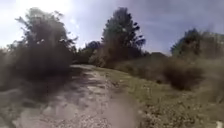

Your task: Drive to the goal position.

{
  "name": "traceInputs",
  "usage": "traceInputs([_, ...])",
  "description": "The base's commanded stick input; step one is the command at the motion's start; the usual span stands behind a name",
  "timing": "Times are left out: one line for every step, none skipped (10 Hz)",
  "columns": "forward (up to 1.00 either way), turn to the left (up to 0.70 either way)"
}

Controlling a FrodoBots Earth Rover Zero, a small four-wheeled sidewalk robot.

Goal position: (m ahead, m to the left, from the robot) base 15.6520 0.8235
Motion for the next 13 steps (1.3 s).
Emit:
traceInputs([0.85,0.07])
traceInputs([0.85,0.00])
traceInputs([0.85,0.00])
traceInputs([0.85,0.00])
traceInputs([0.85,0.00])
traceInputs([0.85,0.00])
traceInputs([0.85,0.00])
traceInputs([0.85,0.00])
traceInputs([0.85,0.00])
traceInputs([0.85,0.00])
traceInputs([0.85,0.00])
traceInputs([0.85,0.00])
traceInputs([0.85,0.00])
